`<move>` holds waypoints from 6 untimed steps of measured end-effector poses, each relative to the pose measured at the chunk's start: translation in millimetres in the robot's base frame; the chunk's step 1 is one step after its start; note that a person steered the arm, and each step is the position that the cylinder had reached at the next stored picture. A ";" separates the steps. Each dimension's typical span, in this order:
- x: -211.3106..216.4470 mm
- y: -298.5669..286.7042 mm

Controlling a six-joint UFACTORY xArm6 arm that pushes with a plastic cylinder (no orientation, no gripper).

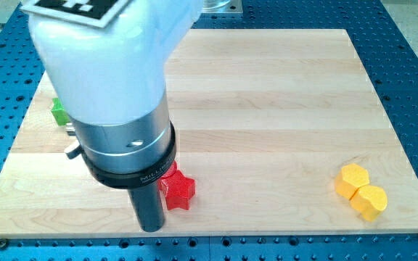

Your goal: Place your hand below the red circle

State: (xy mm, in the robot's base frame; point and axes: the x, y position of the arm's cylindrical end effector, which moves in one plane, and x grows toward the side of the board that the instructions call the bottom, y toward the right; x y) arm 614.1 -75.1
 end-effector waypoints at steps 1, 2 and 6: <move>0.0 0.0; 0.0 -0.1; 4.8 -33.5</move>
